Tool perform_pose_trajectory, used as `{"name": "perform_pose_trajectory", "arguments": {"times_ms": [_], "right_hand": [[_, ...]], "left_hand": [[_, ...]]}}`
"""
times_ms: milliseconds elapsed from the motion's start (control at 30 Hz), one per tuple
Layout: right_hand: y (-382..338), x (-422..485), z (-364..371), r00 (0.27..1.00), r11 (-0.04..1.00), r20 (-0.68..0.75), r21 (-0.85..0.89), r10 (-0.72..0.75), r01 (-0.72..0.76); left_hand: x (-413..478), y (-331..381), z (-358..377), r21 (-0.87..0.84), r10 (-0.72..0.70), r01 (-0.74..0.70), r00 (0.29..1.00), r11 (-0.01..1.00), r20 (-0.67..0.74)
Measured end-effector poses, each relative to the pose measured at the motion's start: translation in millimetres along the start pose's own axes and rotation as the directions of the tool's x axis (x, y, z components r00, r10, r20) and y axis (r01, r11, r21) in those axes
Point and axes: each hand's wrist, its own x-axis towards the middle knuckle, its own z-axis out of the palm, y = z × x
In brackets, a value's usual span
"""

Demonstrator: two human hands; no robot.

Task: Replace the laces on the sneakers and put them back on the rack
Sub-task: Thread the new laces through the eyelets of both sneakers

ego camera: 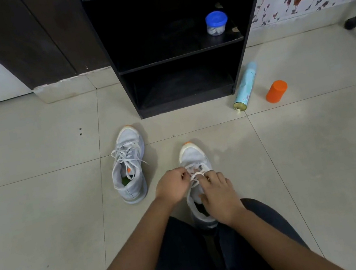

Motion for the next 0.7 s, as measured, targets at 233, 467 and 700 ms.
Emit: {"name": "perform_pose_trajectory", "arguments": {"times_ms": [233,467,700], "right_hand": [[4.4,19.8,-1.3,0.991,0.968,0.032,0.214,0.126,-0.13],[31.1,21.1,-55.3,0.91,0.279,0.122,0.928,0.395,-0.246],[85.8,19.6,-64.3,0.831,0.514,0.062,0.76,0.553,-0.398]], "left_hand": [[-3.9,4.9,-18.9,-0.289,0.074,-0.009,0.974,0.957,0.216],[-8.9,-9.3,-32.3,-0.568,-0.037,0.095,0.993,0.817,0.112],[-12.6,-41.8,-35.7,-0.388,-0.079,0.063,0.997,0.919,-0.026]]}}
